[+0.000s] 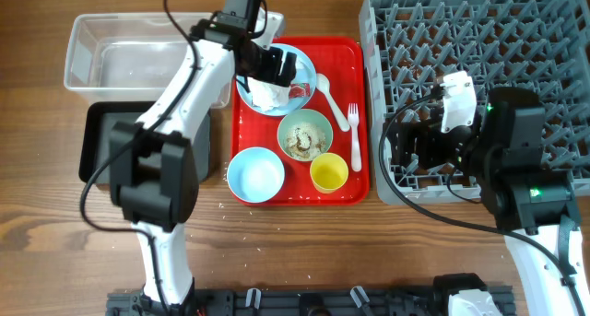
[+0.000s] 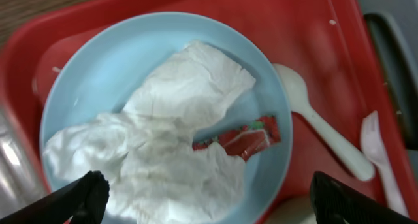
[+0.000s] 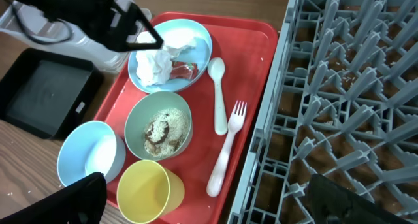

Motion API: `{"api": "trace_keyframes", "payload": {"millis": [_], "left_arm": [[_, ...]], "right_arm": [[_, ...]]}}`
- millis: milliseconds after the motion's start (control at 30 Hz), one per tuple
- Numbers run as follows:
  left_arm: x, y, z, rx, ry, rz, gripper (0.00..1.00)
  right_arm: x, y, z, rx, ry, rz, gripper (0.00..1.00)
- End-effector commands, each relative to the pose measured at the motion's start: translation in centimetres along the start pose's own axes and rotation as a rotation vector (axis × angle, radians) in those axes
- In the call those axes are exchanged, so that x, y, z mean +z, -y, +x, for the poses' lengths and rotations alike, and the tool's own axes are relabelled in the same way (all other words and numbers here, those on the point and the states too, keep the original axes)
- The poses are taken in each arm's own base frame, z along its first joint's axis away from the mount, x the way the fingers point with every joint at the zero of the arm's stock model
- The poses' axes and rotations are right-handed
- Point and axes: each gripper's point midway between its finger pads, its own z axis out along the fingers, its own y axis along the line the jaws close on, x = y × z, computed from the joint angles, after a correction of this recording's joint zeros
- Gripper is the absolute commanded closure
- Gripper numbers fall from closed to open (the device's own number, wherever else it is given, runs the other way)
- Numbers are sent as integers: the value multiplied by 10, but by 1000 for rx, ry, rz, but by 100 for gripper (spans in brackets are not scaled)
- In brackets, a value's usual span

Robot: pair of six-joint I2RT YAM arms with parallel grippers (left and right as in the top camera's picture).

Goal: Sort waste into correct bins and load items into the dishwasher rack
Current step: 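Carry the tissue left and release it into the clear bin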

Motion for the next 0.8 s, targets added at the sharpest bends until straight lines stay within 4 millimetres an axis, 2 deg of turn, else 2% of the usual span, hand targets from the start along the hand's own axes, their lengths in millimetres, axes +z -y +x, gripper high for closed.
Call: {"api": "trace_keyframes", "payload": {"millis": [0, 200, 233, 267, 300, 333, 367, 400, 433, 567, 700, 767], "left_arm": [[36, -4, 9, 85, -43, 3, 0], [79, -14, 35, 125, -126, 1, 0], [84, -15, 37, 123, -133, 2, 1], [87, -16, 39, 122, -137, 3, 7], [91, -17, 40, 121, -140, 3, 15], [92, -17, 41, 121, -141, 3, 36], [92, -17, 41, 121, -142, 4, 66], [92, -17, 41, 113, -142, 4, 86], [92, -16, 41, 107, -143, 4, 96], [89, -16, 40, 69, -141, 0, 96], [51, -27, 2, -71, -28, -31, 96], [13, -36, -28, -127, 69, -45, 96]], "right_arm": [[0, -4, -5, -2, 6, -18, 0], [0, -1, -5, 0, 4, -2, 1], [0, -1, -5, 0, 5, -2, 0], [0, -1, -5, -1, 5, -2, 0], [0, -1, -5, 0, 5, -2, 0], [0, -1, -5, -1, 5, -2, 0], [0, -1, -5, -1, 5, -2, 0], [0, -1, -5, 0, 5, -2, 0], [0, -1, -5, 0, 5, -2, 0], [0, -1, -5, 0, 5, -2, 0], [0, -1, -5, -1, 5, -2, 0], [0, -1, -5, 0, 5, -2, 0]]}}
